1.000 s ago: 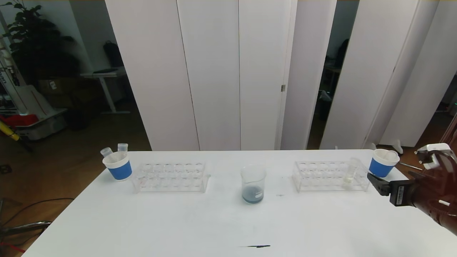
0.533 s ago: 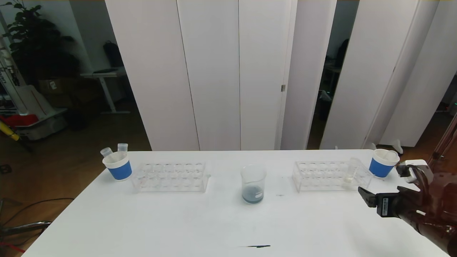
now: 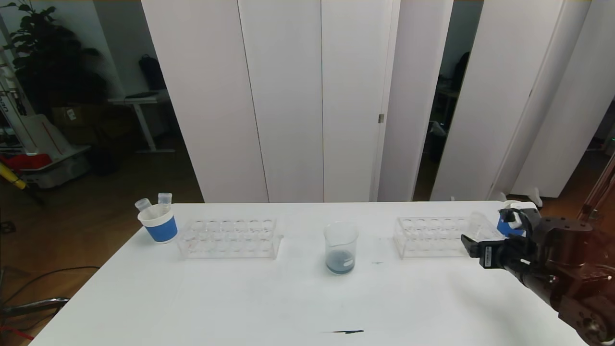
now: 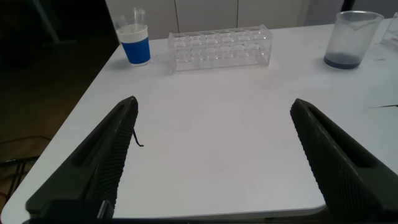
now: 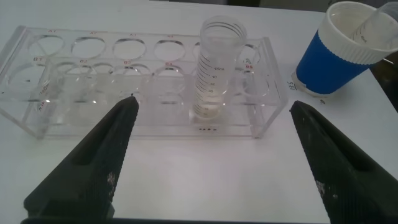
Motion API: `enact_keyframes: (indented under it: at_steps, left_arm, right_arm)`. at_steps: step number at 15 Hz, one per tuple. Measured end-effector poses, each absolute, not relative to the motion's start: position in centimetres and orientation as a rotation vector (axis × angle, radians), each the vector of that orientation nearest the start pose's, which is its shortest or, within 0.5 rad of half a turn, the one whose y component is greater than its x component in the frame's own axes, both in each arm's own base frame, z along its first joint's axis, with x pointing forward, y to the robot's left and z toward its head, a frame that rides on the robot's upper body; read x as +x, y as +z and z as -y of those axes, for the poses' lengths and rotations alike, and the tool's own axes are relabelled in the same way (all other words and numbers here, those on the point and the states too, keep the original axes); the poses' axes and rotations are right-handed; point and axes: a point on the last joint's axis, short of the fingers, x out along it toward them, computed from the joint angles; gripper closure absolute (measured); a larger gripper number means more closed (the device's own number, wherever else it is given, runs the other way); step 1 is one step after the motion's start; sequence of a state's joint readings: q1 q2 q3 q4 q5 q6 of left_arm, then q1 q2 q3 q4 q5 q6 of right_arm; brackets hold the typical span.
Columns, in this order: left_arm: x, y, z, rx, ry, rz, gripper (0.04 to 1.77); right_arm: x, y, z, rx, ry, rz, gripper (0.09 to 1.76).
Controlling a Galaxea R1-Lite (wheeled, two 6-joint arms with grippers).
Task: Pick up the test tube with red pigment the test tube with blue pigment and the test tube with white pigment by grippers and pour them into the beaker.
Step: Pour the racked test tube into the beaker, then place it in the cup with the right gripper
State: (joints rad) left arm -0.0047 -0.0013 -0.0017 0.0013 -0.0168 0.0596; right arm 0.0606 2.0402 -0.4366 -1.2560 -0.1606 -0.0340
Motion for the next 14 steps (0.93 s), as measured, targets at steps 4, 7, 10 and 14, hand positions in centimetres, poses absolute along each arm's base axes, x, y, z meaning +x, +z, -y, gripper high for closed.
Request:
enact_keyframes:
  at_steps: [4,7,10,14]
  left_arm:
    - [-2.3,7.6,0.0,0.060,-0.021,0.002,0.06]
    - [-2.3,7.6,0.0,0.060,-0.021,0.002,0.06]
    - [-2.3,7.6,0.0,0.060,-0.021,0.002,0.06]
    - [-2.3,7.6,0.0,0.059,-0.021,0.002,0.06]
  right_arm:
    - [32.6,4.3,-1.6,-0.090,-0.119,-0.317,0.10]
    - [34.0,3.5,-2.1,-0.112,-0.109,-0.311,0.10]
    - [35.1,3.2,-2.2,-0.123,-0.106,-0.294,0.10]
    - [35.6,2.9,-1.9,-0.122,-0.122,-0.284,0.10]
